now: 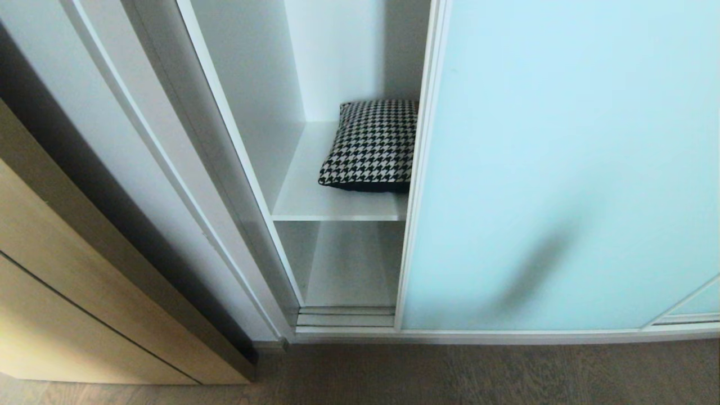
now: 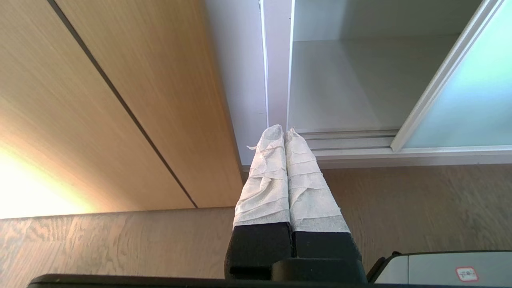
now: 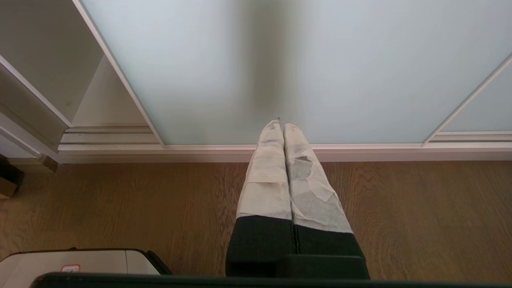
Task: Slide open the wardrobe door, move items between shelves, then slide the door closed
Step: Close the door
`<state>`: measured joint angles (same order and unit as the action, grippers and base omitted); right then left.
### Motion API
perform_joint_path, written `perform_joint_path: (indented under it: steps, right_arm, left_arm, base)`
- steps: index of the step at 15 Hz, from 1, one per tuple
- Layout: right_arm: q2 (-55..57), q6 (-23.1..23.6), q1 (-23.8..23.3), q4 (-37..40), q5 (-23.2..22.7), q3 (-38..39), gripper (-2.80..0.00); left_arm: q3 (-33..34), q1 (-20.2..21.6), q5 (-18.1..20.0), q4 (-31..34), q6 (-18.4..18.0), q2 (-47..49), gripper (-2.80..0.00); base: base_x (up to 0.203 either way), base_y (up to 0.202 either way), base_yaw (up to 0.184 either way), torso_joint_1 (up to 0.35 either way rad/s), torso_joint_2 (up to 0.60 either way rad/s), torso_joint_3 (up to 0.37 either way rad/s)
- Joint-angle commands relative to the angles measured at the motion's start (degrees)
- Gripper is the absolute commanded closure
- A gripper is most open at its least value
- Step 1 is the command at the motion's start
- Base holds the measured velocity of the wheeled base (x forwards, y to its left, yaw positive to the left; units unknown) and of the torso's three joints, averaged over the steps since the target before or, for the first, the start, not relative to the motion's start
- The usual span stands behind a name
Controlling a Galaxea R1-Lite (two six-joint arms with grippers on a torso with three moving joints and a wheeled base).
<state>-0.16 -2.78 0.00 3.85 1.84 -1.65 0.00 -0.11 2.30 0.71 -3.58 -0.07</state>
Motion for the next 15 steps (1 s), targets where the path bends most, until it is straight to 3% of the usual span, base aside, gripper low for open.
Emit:
perform_joint_path:
  steps: [1,10,15]
  right_arm:
    - [0.16,-0.03,0.0,0.01,0.0,-0.02,0.0]
    - [0.07,-0.03,0.0,0.01,0.0,-0.02,0.0]
    - [0.14,-0.03,0.0,0.01,0.0,-0.02,0.0]
  left_arm:
    - [0.09,0.0,0.04,0.0,-0.02,0.07,0.0]
    - [-1.71,-0.03,-0.24,0.12,-0.33,0.14,0.0]
    - [-26.91,-0.05,1.43,6.68,-0.03,7.3,0.0]
  base:
    - [0.0,0.0,0.0,0.0,0.0,0.0]
    - [0.0,0.0,0.0,0.0,0.0,0.0]
    - [0.0,0.0,0.0,0.0,0.0,0.0]
